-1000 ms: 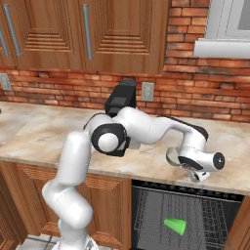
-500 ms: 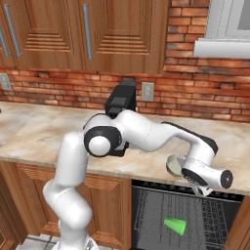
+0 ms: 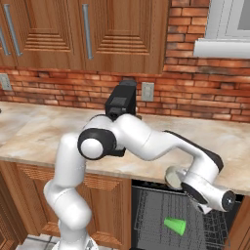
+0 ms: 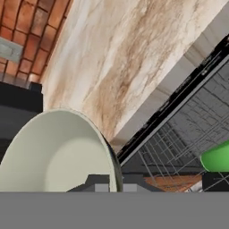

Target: Pick up the cup and bowl from the counter, place them in the dishwasher, and close the dishwasher door.

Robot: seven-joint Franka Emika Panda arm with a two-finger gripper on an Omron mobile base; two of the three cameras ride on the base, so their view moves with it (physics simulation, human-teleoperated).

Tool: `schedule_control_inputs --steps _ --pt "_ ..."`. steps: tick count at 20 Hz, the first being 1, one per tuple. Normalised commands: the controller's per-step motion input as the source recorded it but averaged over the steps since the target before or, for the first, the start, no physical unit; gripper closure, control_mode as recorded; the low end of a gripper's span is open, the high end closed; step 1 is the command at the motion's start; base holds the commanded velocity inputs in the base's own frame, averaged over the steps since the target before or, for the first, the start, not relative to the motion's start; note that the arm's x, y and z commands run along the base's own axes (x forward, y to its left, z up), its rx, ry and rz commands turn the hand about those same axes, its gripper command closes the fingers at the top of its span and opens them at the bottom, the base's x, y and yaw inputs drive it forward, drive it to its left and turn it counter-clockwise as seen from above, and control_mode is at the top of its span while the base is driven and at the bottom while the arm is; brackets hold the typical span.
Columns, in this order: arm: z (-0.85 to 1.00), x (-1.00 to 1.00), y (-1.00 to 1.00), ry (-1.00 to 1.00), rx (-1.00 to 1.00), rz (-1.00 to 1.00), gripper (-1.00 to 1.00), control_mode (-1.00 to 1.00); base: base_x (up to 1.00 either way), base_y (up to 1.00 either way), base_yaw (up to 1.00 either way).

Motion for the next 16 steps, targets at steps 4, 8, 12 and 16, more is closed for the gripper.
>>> schedule_control_inputs --steps 4,8,12,16 --pt "-0.51 -0.04 -0.02 0.0 0.0 -0.01 1.0 -1.0 0.0 0.0 0.0" --pt "-0.61 0.0 -0.05 0.0 0.01 -0.05 1.0 -1.0 0.0 0.0 0.0" --pt "-0.16 -0.04 -0.13 0.0 0.0 -0.07 1.0 -1.0 0.0 0.0 0.0" --pt "0.0 -0.13 -0.2 -0.02 0.0 -0.07 1.0 -1.0 0.0 0.0 0.0"
